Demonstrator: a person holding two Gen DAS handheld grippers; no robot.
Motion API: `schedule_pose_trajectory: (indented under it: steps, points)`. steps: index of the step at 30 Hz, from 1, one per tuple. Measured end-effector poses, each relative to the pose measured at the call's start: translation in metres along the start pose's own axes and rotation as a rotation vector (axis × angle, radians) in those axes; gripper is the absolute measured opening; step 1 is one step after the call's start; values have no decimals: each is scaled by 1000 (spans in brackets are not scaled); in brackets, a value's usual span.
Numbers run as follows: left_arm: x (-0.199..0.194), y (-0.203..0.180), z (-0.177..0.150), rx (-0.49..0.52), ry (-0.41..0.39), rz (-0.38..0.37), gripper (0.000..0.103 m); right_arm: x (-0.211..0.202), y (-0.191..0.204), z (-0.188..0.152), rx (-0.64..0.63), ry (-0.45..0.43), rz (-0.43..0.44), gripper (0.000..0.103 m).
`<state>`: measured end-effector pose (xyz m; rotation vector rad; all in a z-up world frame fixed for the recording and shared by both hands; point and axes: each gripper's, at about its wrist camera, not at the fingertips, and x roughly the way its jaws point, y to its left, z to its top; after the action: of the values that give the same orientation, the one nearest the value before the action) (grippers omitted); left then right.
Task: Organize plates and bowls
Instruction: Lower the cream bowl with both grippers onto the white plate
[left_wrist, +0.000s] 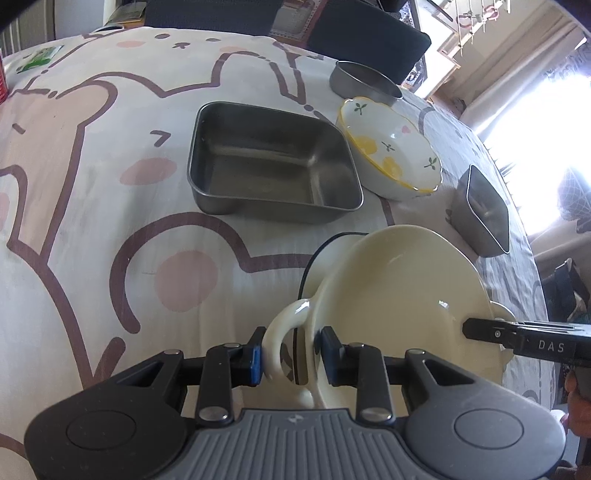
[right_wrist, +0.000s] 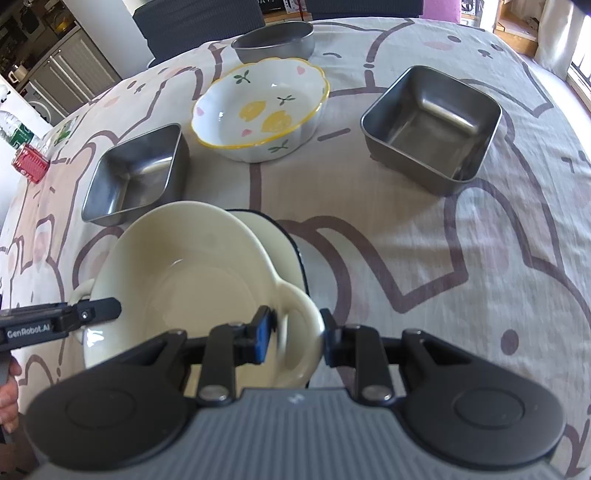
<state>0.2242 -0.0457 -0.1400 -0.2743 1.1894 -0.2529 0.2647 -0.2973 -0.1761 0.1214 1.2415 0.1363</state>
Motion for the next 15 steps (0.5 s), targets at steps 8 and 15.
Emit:
schedule_pose_trajectory:
  steps: [8,15]
  points:
    - [-2,-4,0,42,0,10,32,4,1,1,-10,14,-14,35]
    - [-3,-6,0,62,1,14,32,7,4,2,-36,16,-34,37]
